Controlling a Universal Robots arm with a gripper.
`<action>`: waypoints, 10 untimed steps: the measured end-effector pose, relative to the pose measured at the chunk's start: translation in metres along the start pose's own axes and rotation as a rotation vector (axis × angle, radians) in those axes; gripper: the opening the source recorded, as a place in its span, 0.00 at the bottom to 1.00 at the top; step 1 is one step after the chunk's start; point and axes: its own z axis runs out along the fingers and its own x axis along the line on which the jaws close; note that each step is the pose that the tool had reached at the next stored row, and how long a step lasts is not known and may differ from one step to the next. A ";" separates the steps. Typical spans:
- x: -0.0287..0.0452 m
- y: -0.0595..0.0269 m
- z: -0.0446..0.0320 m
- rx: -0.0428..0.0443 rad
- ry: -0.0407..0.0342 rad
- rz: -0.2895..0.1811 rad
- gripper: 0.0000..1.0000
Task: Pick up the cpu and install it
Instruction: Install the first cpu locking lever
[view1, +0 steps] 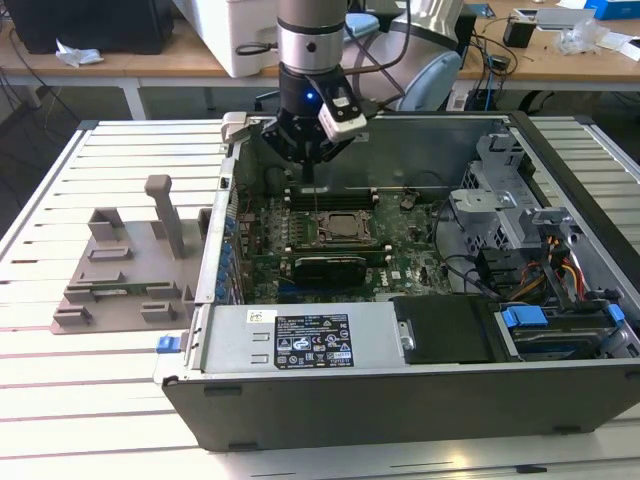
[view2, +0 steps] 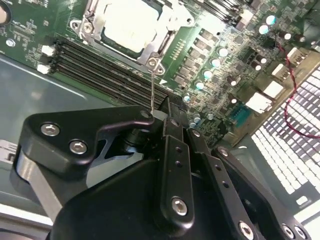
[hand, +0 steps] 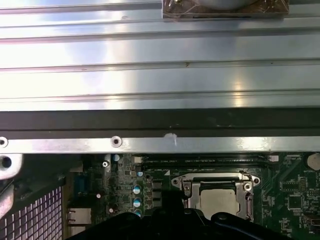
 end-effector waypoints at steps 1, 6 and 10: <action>-0.0021 0.0001 0.0003 0.0000 0.0002 0.000 0.11; -0.0139 0.0006 0.0010 0.0001 0.0021 0.000 0.11; -0.0146 0.0007 0.0015 -0.0008 0.0022 -0.004 0.11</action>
